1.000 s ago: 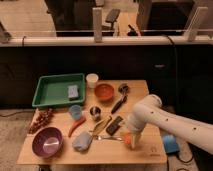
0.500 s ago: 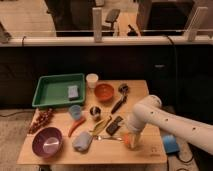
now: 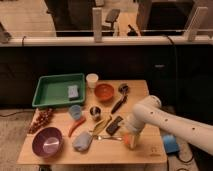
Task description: Place apple in metal cup
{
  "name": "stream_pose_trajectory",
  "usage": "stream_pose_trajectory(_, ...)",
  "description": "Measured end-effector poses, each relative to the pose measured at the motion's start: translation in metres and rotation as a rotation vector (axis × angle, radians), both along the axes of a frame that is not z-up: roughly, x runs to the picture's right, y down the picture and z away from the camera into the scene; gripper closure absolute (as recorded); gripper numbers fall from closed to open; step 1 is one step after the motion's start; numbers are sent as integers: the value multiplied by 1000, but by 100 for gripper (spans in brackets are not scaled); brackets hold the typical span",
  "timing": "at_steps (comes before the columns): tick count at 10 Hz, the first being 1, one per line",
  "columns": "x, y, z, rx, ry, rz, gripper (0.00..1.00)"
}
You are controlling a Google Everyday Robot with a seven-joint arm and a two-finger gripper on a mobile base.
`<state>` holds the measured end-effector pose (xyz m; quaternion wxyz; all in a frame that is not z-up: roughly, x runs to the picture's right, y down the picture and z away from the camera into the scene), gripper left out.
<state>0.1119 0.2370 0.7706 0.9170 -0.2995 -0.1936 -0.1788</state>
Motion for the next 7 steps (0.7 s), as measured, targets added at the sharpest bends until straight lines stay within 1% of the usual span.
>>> stream_pose_trajectory(7,-4,2,-2,-2,-2,8,24)
